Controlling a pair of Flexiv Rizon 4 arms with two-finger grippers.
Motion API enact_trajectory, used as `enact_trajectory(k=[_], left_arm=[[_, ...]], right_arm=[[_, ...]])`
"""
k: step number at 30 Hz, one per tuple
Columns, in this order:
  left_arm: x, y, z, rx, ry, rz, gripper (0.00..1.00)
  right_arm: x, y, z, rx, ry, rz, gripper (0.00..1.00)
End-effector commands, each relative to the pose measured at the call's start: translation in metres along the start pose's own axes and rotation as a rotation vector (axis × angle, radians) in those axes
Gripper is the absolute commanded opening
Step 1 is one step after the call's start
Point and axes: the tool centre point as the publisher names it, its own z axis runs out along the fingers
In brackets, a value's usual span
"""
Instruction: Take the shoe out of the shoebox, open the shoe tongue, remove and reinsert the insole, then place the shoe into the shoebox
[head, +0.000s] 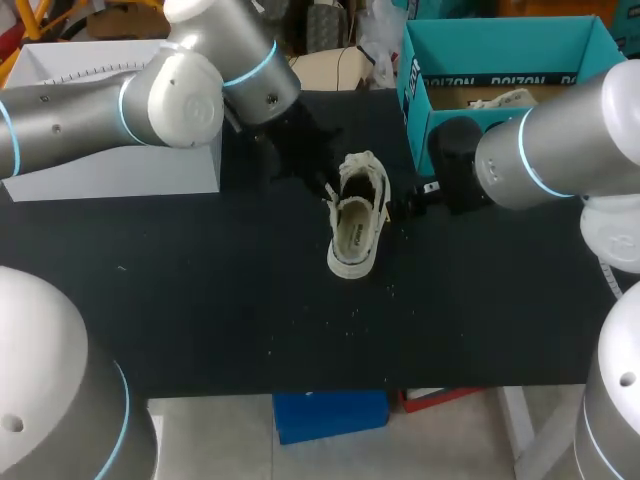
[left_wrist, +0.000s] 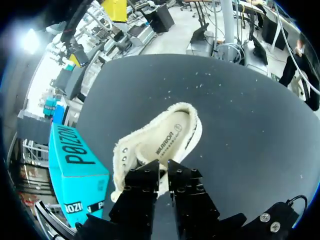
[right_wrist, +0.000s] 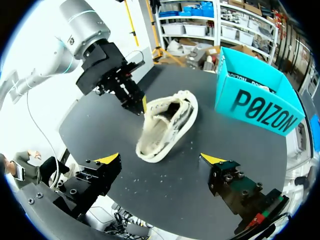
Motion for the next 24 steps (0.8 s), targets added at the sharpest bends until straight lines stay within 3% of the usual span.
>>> enact_trajectory(k=[1,6,18,19,20,22,24], left_arm=[[0.022,-0.015,-0.043,-0.001,0.059,-0.264,1.00],[0.041,-0.025,-0.055,-0.107,0.025,-0.306,1.00],[0.041,-0.025,-0.055,-0.107,0.025,-0.306,1.00],[0.039,-0.026,-0.055,-0.014,0.021,-0.416,1.00],[0.038,-0.027,-0.054,0.025,0.023,-0.487,1.00],[0.037,-0.027,-0.054,0.082,0.027,-0.636,1.00],[0.040,-0.027,-0.059,0.077,0.003,-0.746,1.00]], right_arm=[[0.001,0.000,0.001,0.001,-0.002,0.000,1.00],[0.001,0.000,0.001,0.001,-0.002,0.000,1.00],[0.001,0.000,0.001,0.001,-0.002,0.000,1.00],[0.001,0.000,0.001,0.001,-0.002,0.000,1.00],[0.001,0.000,0.001,0.001,-0.002,0.000,1.00],[0.001,0.000,0.001,0.001,-0.002,0.000,1.00],[0.001,0.000,0.001,0.001,-0.002,0.000,1.00]])
